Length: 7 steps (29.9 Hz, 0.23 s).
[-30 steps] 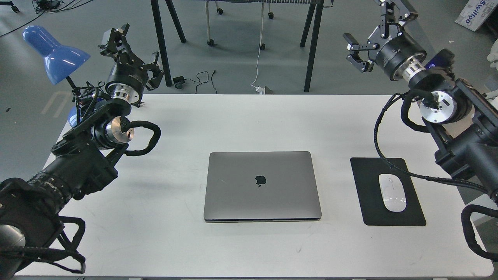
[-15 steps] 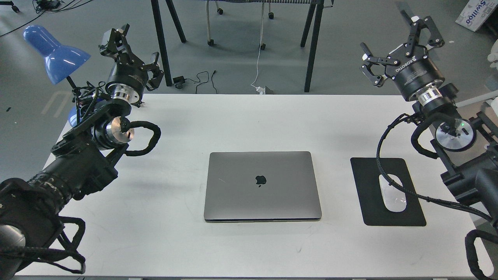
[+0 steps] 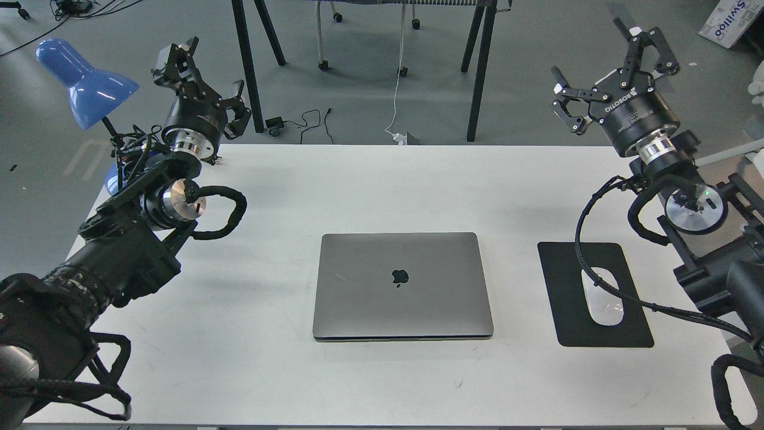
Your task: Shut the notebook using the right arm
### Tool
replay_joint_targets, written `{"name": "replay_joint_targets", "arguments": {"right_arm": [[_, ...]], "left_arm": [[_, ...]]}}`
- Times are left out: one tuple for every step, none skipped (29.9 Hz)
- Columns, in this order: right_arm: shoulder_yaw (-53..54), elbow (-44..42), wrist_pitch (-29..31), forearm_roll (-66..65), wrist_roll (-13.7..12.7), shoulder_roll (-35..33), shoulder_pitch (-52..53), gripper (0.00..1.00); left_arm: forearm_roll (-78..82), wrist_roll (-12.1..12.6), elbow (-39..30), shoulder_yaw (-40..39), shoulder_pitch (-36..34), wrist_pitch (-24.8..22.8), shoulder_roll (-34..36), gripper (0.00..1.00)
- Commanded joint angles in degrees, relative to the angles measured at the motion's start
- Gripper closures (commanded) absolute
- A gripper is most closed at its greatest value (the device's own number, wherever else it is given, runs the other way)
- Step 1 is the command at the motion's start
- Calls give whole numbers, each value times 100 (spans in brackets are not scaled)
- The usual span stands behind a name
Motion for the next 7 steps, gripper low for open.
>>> {"name": "replay_joint_targets", "arguments": {"right_arm": [[-3, 0, 1, -4, 0, 6, 10, 0], [-12, 0, 1, -4, 0, 6, 10, 0], [-12, -9, 1, -4, 0, 6, 18, 0], [-21, -9, 1, -4, 0, 6, 18, 0], [-21, -9, 1, -4, 0, 6, 18, 0], [-30, -9, 1, -4, 0, -3, 18, 0], [-30, -9, 1, -4, 0, -3, 18, 0]], "left_arm": [[8, 0, 0, 0, 0, 0, 0, 0], [8, 0, 9, 0, 0, 0, 0, 0], [0, 0, 0, 0, 0, 0, 0, 0], [8, 0, 9, 9, 0, 0, 0, 0], [8, 0, 0, 9, 0, 0, 0, 0], [8, 0, 9, 9, 0, 0, 0, 0], [8, 0, 0, 9, 0, 0, 0, 0]]}}
